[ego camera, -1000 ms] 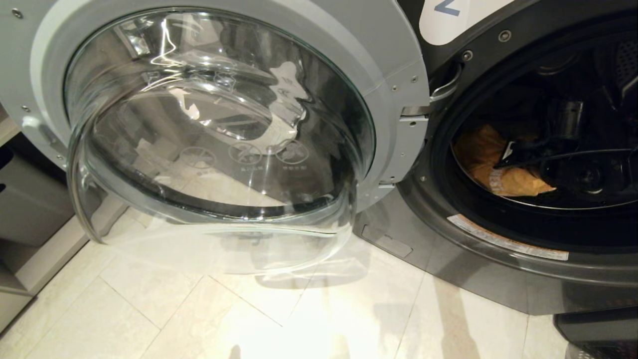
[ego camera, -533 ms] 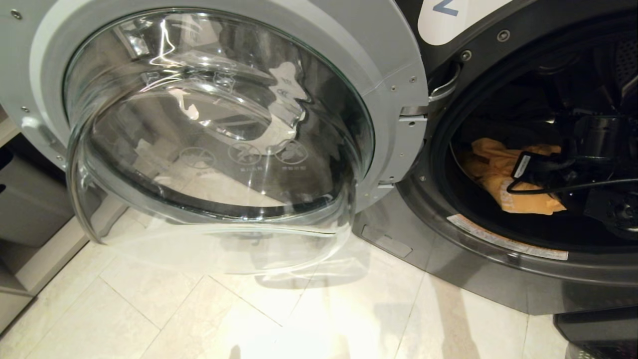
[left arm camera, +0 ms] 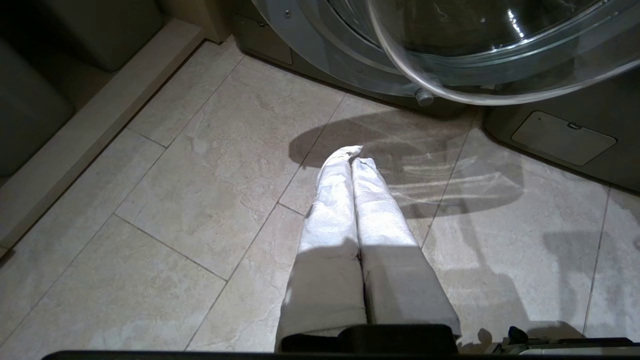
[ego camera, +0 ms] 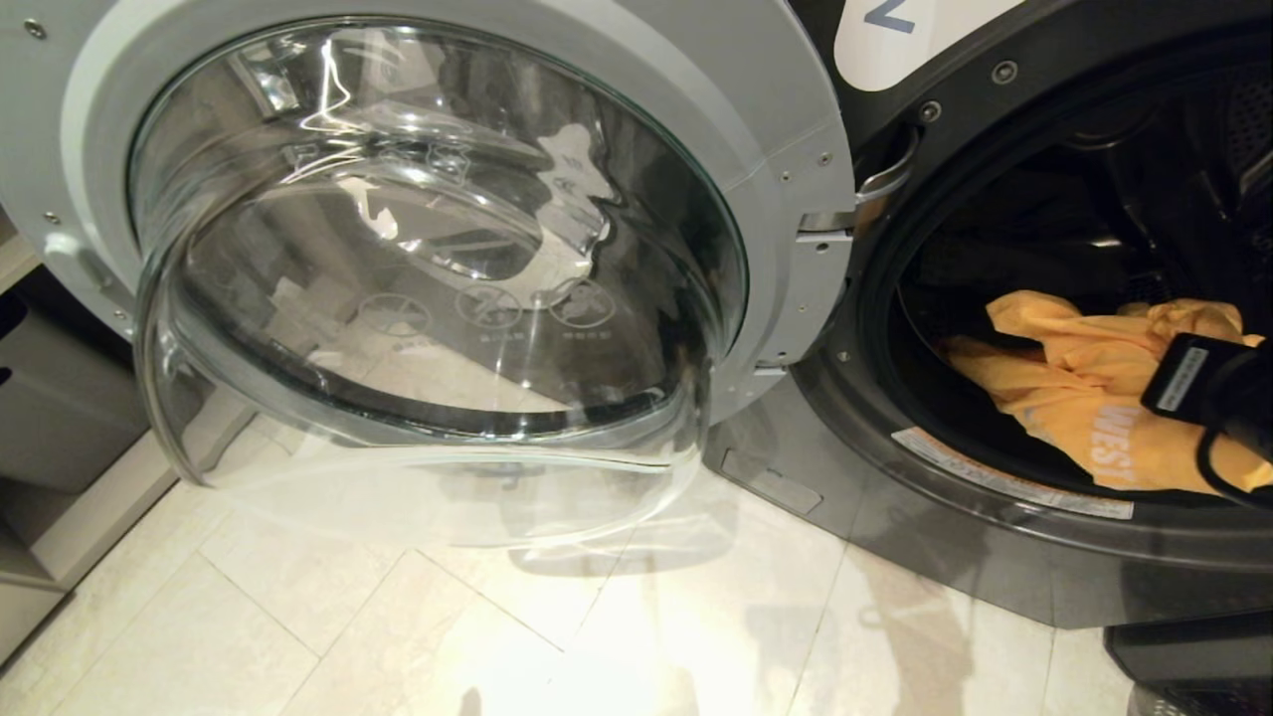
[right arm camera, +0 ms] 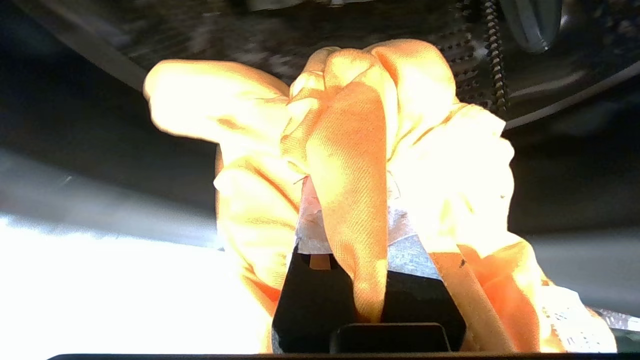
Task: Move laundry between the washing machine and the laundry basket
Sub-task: Pick a cloth and place it into the basket
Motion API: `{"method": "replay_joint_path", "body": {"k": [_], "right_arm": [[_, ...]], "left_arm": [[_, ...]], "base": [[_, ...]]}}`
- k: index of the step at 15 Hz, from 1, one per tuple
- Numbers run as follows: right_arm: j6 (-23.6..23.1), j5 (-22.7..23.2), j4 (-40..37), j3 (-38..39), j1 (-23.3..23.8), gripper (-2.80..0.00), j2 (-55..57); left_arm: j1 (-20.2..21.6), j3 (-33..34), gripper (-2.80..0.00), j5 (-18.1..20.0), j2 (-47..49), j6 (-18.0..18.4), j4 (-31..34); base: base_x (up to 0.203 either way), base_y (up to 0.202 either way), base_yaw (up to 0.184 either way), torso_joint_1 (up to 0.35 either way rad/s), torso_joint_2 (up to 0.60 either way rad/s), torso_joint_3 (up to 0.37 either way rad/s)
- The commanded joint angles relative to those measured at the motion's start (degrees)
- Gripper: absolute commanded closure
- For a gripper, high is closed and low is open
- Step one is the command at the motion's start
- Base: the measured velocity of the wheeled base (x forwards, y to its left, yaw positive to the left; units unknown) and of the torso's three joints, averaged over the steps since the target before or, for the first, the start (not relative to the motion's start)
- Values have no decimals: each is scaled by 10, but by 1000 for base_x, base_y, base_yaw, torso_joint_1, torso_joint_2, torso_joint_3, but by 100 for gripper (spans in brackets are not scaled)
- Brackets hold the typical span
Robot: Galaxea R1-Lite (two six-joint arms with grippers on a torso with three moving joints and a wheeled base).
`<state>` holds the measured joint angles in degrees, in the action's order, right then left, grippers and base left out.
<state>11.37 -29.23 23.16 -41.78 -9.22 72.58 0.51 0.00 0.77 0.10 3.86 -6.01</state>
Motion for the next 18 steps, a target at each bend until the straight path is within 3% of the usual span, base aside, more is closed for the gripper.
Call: {"method": "replay_joint_path", "body": {"k": [1,5,7,9,10,12,18], "right_arm": [[-6,-1,-127,10,-52,0,-184],[-55,14,-356,0,-101,0,-388],[-132,29,-429,-9,-109,0,-461],[-252,42,-449,-20,-113,0,-504],[-291,64,-452,-35,-114,0,-521],[-312,125,-454,-48,-114,0,-531],[-332,132,-452,-24,-122,0,-530]], "left_arm": [[0,23,0,0,1,0,-1],[0,23,0,-1,1,0,-1],[0,23,0,0,0,-1,-1],[0,23,0,0,1,-1,-1],[0,23,0,0,1,0,-1],[0,23,0,0,1,0,-1],[0,23,0,1,1,-1,-1]], "base": [[0,0,0,0,0,0],[0,0,0,0,0,0],[0,0,0,0,0,0],[0,0,0,0,0,0],[0,0,0,0,0,0],[0,0,0,0,0,0],[0,0,0,0,0,0]]}}
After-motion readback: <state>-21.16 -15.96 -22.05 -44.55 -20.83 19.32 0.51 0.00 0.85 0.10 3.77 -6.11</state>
